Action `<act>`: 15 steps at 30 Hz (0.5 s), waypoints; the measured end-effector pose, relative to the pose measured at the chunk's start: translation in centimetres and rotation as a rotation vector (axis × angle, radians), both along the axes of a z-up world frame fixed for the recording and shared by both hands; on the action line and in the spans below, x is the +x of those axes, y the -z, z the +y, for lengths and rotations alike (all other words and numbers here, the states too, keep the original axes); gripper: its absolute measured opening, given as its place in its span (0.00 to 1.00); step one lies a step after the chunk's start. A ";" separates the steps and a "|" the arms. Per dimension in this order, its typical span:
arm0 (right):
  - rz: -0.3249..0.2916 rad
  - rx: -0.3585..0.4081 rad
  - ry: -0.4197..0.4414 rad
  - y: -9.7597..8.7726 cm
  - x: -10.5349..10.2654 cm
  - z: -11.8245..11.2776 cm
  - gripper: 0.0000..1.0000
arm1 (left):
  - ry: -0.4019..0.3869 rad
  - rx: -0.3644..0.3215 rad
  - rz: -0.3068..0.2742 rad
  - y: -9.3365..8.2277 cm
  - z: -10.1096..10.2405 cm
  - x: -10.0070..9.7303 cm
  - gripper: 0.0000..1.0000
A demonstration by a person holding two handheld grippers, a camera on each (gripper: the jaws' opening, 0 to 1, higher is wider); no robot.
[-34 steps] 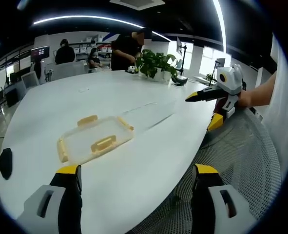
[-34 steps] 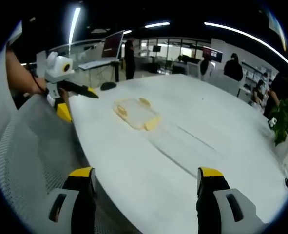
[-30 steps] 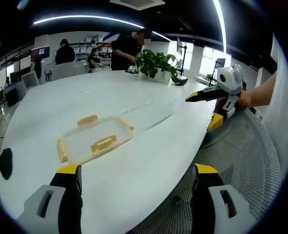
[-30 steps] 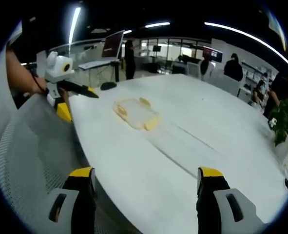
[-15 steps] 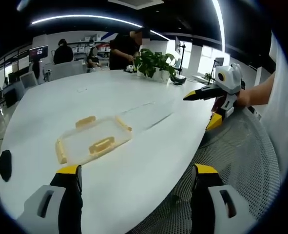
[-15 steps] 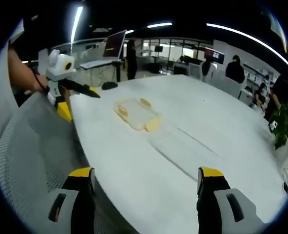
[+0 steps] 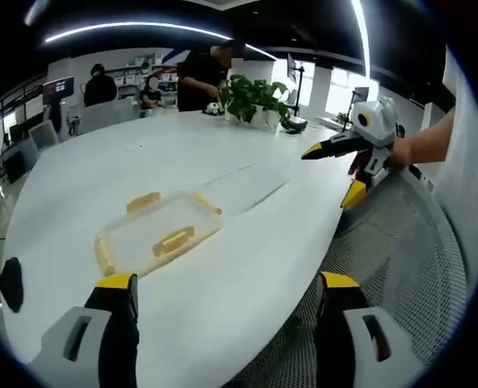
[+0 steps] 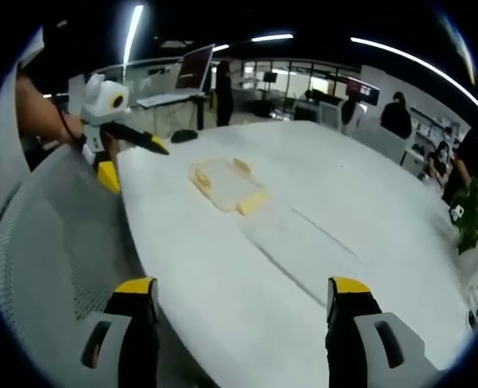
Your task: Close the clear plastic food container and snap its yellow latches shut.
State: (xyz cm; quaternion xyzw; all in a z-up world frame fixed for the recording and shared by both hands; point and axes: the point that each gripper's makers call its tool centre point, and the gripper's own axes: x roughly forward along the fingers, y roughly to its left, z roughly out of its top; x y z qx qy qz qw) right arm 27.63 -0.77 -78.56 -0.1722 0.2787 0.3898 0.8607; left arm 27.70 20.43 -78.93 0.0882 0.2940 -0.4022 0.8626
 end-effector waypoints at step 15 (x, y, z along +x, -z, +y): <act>0.008 0.000 -0.032 -0.2 0.7 1.0 0.80 | 0.030 0.011 0.016 0.6 0.1 1.1 0.90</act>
